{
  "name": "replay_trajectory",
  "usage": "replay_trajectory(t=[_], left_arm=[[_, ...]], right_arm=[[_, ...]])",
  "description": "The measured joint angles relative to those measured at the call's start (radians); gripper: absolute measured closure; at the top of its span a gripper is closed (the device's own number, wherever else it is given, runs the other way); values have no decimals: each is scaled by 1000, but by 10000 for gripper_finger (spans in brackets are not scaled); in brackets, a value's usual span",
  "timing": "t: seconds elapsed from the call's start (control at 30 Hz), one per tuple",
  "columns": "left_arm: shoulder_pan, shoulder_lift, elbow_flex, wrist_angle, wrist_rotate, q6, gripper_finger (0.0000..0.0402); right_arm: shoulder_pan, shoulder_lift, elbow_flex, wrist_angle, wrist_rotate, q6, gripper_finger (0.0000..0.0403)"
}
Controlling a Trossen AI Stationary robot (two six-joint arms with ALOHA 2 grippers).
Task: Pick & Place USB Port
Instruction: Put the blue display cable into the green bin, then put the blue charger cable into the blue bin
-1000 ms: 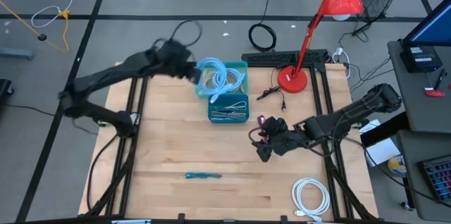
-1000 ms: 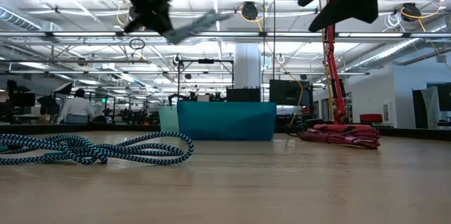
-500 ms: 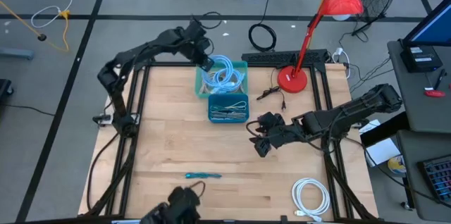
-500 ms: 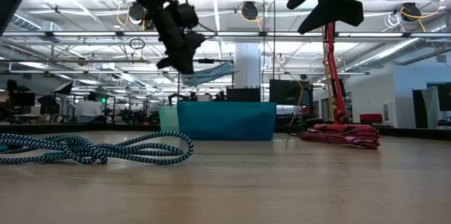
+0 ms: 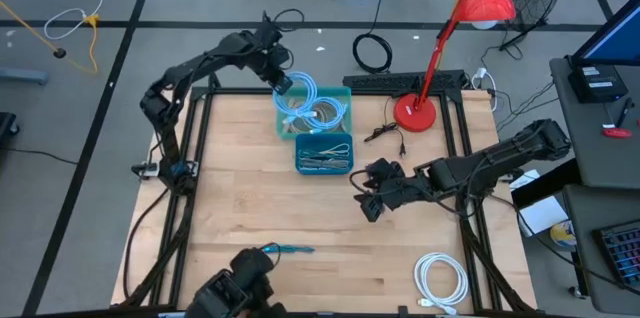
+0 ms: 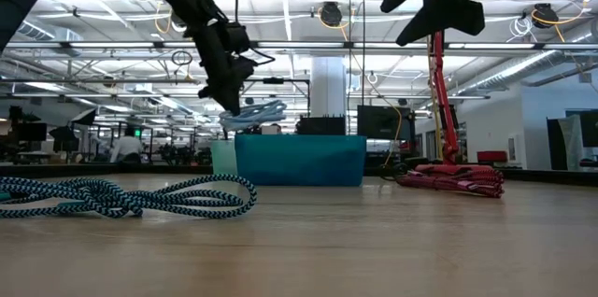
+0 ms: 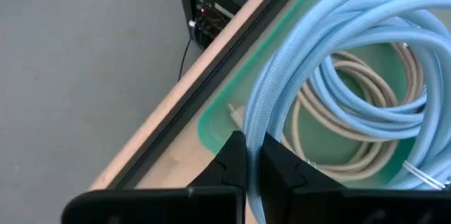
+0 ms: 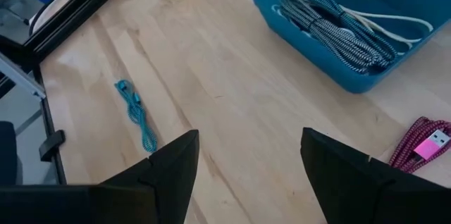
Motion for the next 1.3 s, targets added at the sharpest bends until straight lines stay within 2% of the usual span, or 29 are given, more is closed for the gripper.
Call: replay_trajectory(t=[0.27,0.77,0.9,1.17,1.3], left_arm=[[-49,56,0,7,-54,47,390],[-80,164,0,8,-59,40,390],[-81,164,0,4,-117,25,388],[-91,164,-1,-7,-161,22,288],[-110,164,-1,-6,-183,22,253]], right_arm=[[-34,0,0,1,0,-17,165],[-34,0,0,-9,-1,-31,165],[-34,0,0,-10,-1,-34,165],[-34,0,0,-7,0,-38,165],[-34,0,0,-6,1,-33,165]])
